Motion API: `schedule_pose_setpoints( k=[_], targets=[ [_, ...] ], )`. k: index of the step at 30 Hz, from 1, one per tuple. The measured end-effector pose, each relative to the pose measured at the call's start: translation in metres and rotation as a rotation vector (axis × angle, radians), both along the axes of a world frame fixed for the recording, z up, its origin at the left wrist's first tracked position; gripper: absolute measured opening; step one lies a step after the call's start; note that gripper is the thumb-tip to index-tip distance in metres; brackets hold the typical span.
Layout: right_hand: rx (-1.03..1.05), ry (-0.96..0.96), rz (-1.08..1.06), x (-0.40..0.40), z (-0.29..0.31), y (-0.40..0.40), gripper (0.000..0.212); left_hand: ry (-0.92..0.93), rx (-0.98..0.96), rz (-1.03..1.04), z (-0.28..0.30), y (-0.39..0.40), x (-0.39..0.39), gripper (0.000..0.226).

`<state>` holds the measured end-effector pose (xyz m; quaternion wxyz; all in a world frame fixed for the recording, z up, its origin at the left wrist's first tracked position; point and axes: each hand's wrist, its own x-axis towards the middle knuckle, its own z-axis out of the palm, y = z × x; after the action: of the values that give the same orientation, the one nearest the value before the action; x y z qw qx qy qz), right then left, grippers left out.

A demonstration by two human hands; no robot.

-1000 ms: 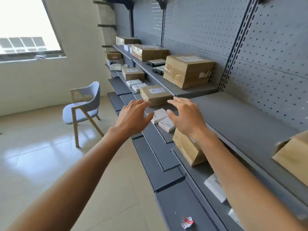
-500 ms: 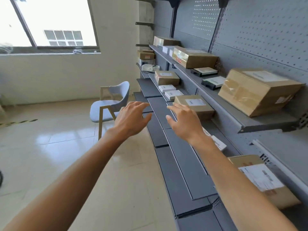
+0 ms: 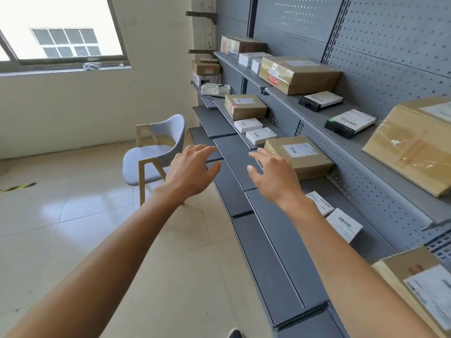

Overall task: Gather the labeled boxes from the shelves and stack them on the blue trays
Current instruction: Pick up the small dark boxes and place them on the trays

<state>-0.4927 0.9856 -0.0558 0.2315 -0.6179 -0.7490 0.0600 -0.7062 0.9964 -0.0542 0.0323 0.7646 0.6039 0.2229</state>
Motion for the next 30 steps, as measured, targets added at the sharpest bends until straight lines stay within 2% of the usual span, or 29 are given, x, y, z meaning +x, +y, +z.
schedule_pose_setpoints(
  k=[6, 14, 21, 30],
  targets=[
    [0.015, 0.043, -0.055, 0.022, 0.003, 0.062, 0.041, 0.019, 0.004, -0.082, -0.006, 0.086, 0.025, 0.05],
    [0.138, 0.03, -0.174, 0.082, 0.028, 0.134, 0.043, -0.015, 0.035, -0.214, 0.005, 0.187, 0.093, 0.05],
    [0.147, -0.01, -0.338, 0.133, 0.04, 0.15, 0.043, -0.089, 0.079, -0.366, 0.022, 0.242, 0.16, 0.048],
    [0.172, -0.11, -0.667, 0.171, 0.021, 0.158, 0.038, -0.067, 0.1, -0.559, 0.011, 0.301, 0.243, 0.05]
  ],
)
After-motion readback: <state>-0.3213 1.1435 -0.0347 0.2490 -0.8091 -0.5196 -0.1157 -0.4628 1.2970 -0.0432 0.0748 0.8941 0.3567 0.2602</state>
